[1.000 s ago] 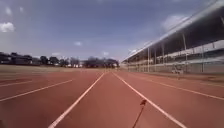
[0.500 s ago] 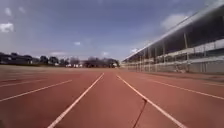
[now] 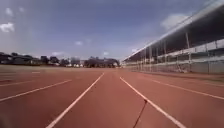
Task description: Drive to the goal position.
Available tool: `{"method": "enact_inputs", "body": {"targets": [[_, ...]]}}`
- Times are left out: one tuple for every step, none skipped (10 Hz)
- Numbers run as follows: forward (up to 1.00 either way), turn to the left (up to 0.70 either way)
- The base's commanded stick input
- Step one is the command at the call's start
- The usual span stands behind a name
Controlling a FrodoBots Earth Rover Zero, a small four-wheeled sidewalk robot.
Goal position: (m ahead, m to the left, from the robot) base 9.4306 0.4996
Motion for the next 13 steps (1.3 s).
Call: {"method": "enact_inputs", "body": {"targets": [[0.70,0.00],[0.70,0.00],[0.70,0.00],[0.70,0.00],[0.70,0.00],[0.70,0.00],[0.70,0.00],[0.70,0.00],[0.70,0.00],[0.70,0.00],[0.70,0.00],[0.70,0.00],[0.70,0.00]]}}
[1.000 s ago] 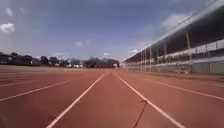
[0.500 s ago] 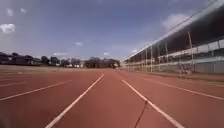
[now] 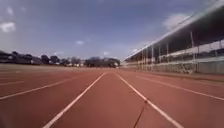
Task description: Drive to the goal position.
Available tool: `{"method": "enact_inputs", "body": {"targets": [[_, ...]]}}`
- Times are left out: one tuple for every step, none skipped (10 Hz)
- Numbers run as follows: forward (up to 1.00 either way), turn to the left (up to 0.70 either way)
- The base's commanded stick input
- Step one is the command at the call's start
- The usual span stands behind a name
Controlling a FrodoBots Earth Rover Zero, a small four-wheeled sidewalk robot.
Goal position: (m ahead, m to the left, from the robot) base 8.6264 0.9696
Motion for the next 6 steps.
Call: {"method": "enact_inputs", "body": {"targets": [[0.70,0.00],[0.70,0.00],[0.70,0.00],[0.70,0.00],[0.70,0.00],[0.70,0.00]]}}
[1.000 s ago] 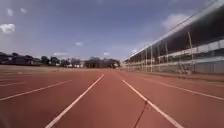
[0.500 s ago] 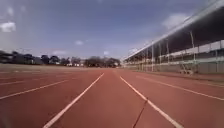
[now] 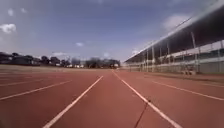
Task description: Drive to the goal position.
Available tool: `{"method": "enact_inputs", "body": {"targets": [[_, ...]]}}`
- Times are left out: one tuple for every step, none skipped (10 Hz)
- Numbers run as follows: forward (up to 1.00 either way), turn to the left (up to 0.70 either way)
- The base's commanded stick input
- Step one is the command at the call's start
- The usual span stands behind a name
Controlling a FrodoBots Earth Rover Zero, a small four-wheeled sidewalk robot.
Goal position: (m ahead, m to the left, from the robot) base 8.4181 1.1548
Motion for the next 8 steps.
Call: {"method": "enact_inputs", "body": {"targets": [[0.70,0.00],[0.70,0.00],[0.70,0.00],[0.70,0.00],[0.70,0.00],[0.70,0.00],[0.70,0.00],[0.70,0.00]]}}
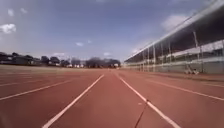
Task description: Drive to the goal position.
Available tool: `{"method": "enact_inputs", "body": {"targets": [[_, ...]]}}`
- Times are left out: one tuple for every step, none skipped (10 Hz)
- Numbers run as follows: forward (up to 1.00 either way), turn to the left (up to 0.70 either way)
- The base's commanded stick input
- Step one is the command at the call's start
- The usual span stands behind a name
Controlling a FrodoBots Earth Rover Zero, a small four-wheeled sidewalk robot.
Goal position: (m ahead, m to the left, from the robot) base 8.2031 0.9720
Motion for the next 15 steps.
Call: {"method": "enact_inputs", "body": {"targets": [[0.70,0.00],[0.70,0.00],[0.70,0.00],[0.70,0.00],[0.70,0.00],[0.70,0.00],[0.70,0.00],[0.70,0.00],[0.70,0.00],[0.70,0.00],[0.70,0.00],[0.70,0.00],[0.70,0.00],[0.70,0.00],[0.70,0.00]]}}
